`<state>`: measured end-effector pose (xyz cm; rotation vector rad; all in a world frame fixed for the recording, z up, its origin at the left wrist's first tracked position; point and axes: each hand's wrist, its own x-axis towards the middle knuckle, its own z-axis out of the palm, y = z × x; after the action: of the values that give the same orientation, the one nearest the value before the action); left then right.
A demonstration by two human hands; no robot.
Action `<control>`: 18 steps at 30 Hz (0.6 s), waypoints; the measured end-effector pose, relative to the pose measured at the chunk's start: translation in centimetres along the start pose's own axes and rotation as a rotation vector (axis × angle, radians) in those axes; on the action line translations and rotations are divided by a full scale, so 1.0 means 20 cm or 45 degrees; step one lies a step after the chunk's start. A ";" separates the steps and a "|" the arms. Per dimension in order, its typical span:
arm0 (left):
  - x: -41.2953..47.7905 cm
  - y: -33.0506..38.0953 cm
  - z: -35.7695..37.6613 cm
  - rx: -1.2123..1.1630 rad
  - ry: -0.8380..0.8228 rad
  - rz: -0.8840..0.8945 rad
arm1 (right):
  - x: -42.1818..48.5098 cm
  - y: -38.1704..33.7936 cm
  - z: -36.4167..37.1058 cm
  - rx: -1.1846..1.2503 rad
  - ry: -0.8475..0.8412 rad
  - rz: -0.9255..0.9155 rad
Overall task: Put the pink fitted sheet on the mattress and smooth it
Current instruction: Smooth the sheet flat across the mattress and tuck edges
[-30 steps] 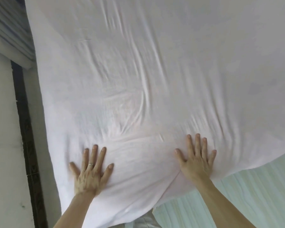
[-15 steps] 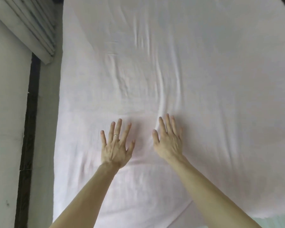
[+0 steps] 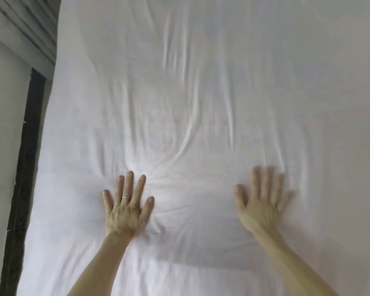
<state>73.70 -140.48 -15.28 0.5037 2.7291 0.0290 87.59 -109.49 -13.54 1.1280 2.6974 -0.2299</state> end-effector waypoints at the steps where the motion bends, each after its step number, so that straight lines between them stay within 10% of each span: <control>1: -0.01 0.00 0.01 0.016 0.006 0.002 | 0.01 -0.12 0.00 0.036 0.101 -0.133; 9: 0.04 -0.02 0.06 0.074 0.152 0.012 | 0.33 -1.00 0.05 0.159 0.036 -0.775; 18: 0.05 0.00 0.00 0.079 0.005 -0.030 | 0.57 0.10 -0.11 -0.009 -0.255 0.262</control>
<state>72.91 -140.17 -15.68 0.4891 2.7461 -0.0607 80.89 -99.87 -14.33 1.2951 2.3881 -0.2831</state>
